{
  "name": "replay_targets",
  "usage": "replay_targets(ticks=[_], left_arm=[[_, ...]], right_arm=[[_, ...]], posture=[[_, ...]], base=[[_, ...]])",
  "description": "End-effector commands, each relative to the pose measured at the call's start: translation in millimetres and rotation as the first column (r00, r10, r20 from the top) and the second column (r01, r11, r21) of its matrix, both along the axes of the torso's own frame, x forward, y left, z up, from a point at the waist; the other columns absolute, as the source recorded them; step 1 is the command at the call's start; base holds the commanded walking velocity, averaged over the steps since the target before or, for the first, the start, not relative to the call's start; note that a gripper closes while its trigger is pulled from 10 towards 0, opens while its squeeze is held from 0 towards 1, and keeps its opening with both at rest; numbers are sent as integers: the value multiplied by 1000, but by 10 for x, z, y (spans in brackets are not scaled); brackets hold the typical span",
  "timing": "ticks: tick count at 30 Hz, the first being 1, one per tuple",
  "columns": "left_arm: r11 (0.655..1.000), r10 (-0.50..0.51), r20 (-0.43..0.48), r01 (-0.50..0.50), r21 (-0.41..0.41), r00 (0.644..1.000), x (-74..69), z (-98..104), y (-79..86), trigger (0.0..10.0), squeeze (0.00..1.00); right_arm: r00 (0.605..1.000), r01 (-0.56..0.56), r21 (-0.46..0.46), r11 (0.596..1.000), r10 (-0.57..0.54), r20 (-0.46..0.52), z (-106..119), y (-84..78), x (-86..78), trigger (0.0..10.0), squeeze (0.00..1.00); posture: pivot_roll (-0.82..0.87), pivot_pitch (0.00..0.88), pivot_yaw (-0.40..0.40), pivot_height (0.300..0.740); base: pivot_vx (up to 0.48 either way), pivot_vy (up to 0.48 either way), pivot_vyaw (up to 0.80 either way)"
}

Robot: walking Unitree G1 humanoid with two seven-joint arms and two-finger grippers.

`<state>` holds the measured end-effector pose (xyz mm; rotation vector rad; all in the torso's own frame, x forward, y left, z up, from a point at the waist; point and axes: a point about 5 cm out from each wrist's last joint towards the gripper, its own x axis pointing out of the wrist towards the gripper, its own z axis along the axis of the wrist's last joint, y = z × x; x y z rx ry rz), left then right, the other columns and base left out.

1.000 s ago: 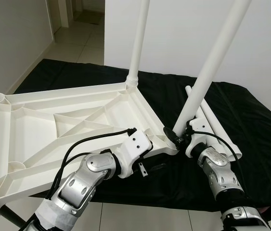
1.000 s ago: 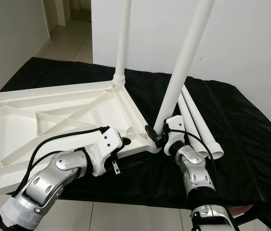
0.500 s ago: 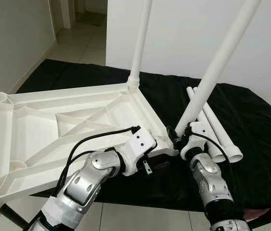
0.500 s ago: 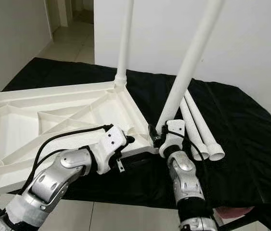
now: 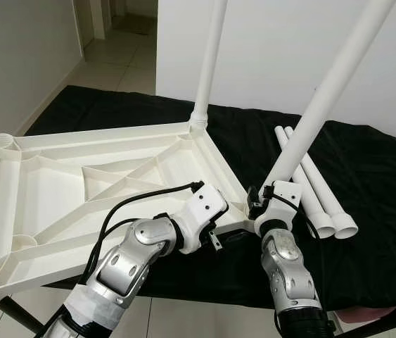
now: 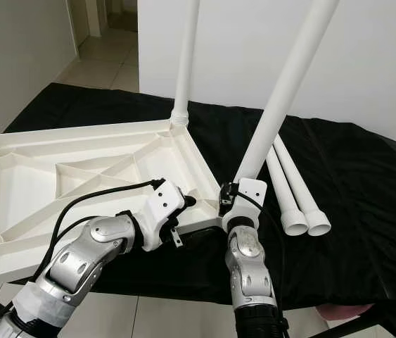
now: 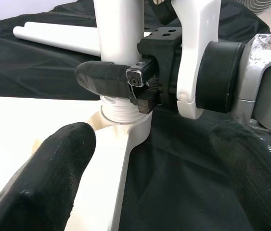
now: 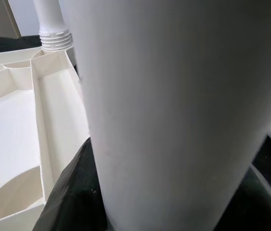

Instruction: Building children table

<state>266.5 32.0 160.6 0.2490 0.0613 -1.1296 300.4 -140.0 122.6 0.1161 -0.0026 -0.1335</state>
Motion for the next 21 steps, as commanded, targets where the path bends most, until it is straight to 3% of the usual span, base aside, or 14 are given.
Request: replay_targets(ticks=[1, 3, 4, 12, 17, 18, 21], left_arm=[[999, 44, 27, -44, 6, 999, 53, 17, 4, 10000, 0], [999, 44, 28, -44, 7, 999, 57, 16, 9, 10000, 0], [999, 44, 29, -44, 10, 999, 61, 16, 13, 10000, 0], [999, 31, 23, -31, 19, 999, 22, -6, 9, 10000, 0], [999, 33, 22, -34, 22, 999, 13, -17, 27, 10000, 0], [999, 42, 20, -42, 18, 999, 17, -18, 38, 10000, 0], [998, 54, 19, -54, 13, 998, 22, -19, 51, 10000, 0]], right_arm=[[997, 45, -6, 999, -45, -59, -122, -84, -68, 10000, 588], [998, 38, -10, 999, -39, -52, -112, -83, -68, 10000, 588], [1000, 16, 4, 1000, -16, -24, -76, -64, -68, 10000, 1000], [993, -77, -34, 996, 79, 82, 76, -29, -126, 10000, 1000], [991, -105, -21, 994, 106, 81, 76, -59, -178, 10000, 1000], [987, -134, -31, 991, 136, 81, 67, -62, -236, 10000, 0], [980, -181, -35, 983, 183, 78, 48, -63, -339, 10000, 0]], posture=[[-33, 0, -79, 740], [-33, 0, -79, 740], [-34, 0, -75, 740], [-30, 0, -73, 740], [-31, 0, -77, 740], [-32, 0, -80, 740], [-31, 0, -87, 740]], base=[[0, 0, 0], [0, 0, 0], [0, 0, 0], [0, 0, 0], [0, 0, 0], [0, 0, 0], [0, 0, 0]])
